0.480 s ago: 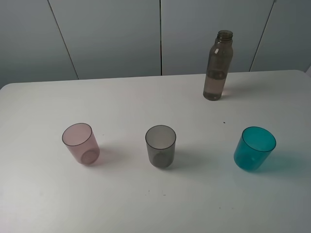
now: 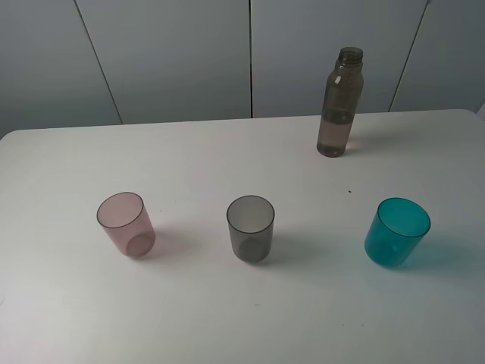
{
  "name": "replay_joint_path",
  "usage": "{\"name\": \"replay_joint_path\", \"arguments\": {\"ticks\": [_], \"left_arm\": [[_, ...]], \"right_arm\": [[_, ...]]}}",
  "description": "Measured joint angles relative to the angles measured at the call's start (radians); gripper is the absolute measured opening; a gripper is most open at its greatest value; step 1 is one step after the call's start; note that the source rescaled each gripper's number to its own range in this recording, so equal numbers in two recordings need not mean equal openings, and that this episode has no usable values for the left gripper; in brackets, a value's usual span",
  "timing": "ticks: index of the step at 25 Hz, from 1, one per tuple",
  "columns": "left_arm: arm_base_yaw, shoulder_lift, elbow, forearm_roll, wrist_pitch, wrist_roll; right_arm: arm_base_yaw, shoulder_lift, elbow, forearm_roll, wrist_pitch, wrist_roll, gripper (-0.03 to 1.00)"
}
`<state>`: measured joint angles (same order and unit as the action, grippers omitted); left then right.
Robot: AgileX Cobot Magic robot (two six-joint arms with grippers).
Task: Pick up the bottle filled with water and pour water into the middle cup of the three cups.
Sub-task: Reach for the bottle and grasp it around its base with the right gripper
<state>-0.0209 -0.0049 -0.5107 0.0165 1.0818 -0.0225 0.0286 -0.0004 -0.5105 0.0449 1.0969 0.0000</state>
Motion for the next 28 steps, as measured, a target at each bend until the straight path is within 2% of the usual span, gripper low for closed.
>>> {"name": "replay_joint_path", "arguments": {"ticks": [28], "left_arm": [[0.0, 0.0, 0.0, 0.0, 0.0, 0.0]], "right_arm": [[0.0, 0.0, 0.0, 0.0, 0.0, 0.0, 1.0]]}}
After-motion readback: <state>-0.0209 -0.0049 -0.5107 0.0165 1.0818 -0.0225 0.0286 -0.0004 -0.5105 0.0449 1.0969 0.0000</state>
